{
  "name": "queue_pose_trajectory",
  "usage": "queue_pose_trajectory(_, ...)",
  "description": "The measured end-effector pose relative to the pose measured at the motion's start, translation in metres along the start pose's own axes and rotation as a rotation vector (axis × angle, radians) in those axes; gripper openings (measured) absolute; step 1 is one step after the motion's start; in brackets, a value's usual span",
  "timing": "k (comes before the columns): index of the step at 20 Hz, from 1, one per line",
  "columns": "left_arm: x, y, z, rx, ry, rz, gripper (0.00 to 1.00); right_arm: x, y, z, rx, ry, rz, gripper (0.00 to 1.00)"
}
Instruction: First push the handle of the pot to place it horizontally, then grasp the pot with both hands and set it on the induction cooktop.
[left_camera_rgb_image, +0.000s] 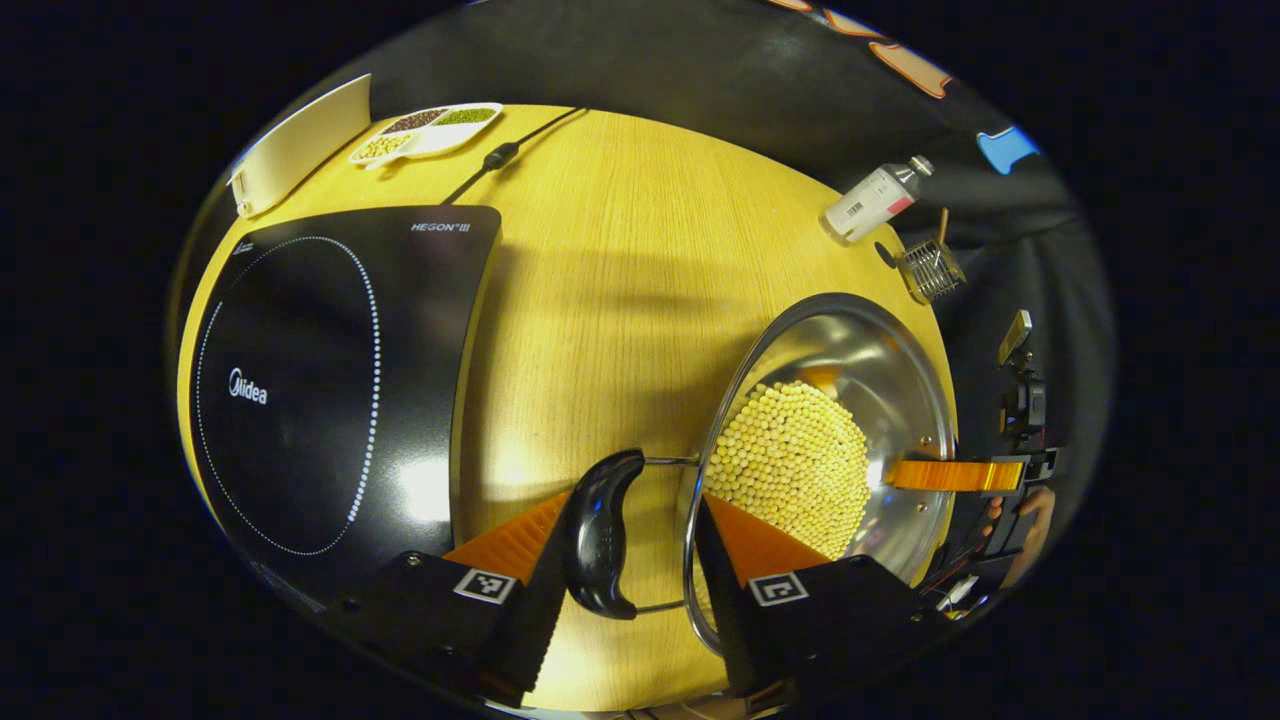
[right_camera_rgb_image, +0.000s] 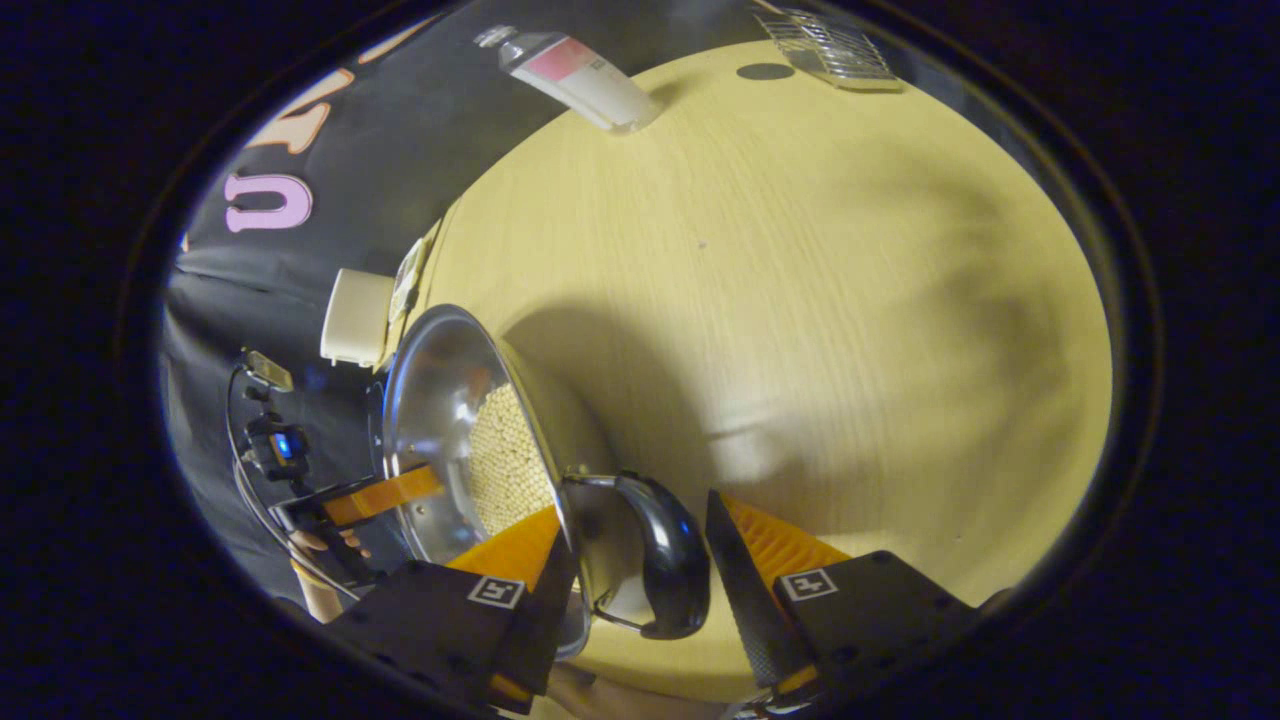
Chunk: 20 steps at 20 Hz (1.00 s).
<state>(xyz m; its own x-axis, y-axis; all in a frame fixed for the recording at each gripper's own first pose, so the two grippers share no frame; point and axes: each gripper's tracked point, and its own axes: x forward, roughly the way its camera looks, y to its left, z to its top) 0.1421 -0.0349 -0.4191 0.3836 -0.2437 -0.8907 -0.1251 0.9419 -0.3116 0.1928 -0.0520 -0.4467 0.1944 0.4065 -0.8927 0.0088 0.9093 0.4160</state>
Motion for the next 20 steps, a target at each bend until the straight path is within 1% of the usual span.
queue_pose_trajectory(1,0.0,0.003,-0.002,-0.008,0.021,0.004,0.7,0.003,-0.002,0.0,0.004,0.009,-0.008,0.64)
queue_pose_trajectory(2,0.0,0.003,-0.004,-0.032,0.042,0.009,0.62,-0.004,-0.002,0.001,0.009,0.008,-0.005,0.51)
queue_pose_trajectory(3,0.003,0.001,-0.006,-0.052,0.053,0.009,0.61,0.005,-0.002,0.004,0.006,-0.002,-0.002,0.51)
queue_pose_trajectory(4,0.001,0.002,-0.006,-0.056,0.054,0.009,0.6,0.005,-0.001,0.008,-0.003,-0.013,0.0,0.51)
queue_pose_trajectory(5,0.001,0.002,-0.006,-0.053,0.053,0.009,0.58,0.003,-0.001,0.007,-0.011,-0.02,0.0,0.51)
queue_pose_trajectory(6,0.0,0.001,-0.006,-0.054,0.051,0.011,0.59,0.002,0.0,0.008,-0.014,-0.023,0.001,0.51)
queue_pose_trajectory(9,-0.001,0.001,-0.005,-0.048,0.042,0.022,0.58,0.002,-0.002,0.001,-0.043,-0.02,-0.019,0.51)
queue_pose_trajectory(10,-0.003,0.0,-0.006,-0.044,0.039,0.027,0.55,0.001,-0.003,0.001,-0.061,-0.02,-0.027,0.5)
queue_pose_trajectory(11,-0.006,-0.001,-0.006,-0.039,0.035,0.027,0.6,0.001,-0.001,-0.002,-0.071,-0.015,-0.028,0.5)
queue_pose_trajectory(12,-0.012,-0.003,-0.007,-0.038,0.029,0.024,0.58,-0.001,0.001,-0.001,-0.069,-0.015,-0.022,0.51)
queue_pose_trajectory(13,-0.018,-0.005,-0.009,-0.041,0.025,0.017,0.58,-0.002,0.001,0.0,-0.069,-0.013,-0.018,0.51)
queue_pose_trajectory(14,-0.023,-0.008,-0.012,-0.047,0.022,0.009,0.6,-0.003,0.001,0.003,-0.074,-0.013,-0.019,0.51)
queue_pose_trajectory(16,-0.035,-0.01,-0.02,-0.061,0.024,0.004,0.57,0.0,0.001,0.006,-0.081,-0.01,-0.023,0.51)
queue_pose_trajectory(17,-0.041,-0.011,-0.024,-0.065,0.027,0.002,0.59,0.0,0.002,0.007,-0.086,-0.007,-0.024,0.51)
queue_pose_trajectory(18,-0.049,-0.012,-0.029,-0.07,0.028,0.001,0.57,0.0,0.003,0.008,-0.088,-0.005,-0.024,0.51)
queue_pose_trajectory(20,-0.063,-0.01,-0.037,-0.075,0.031,-0.001,0.57,0.002,0.005,0.009,-0.092,-0.002,-0.023,0.51)
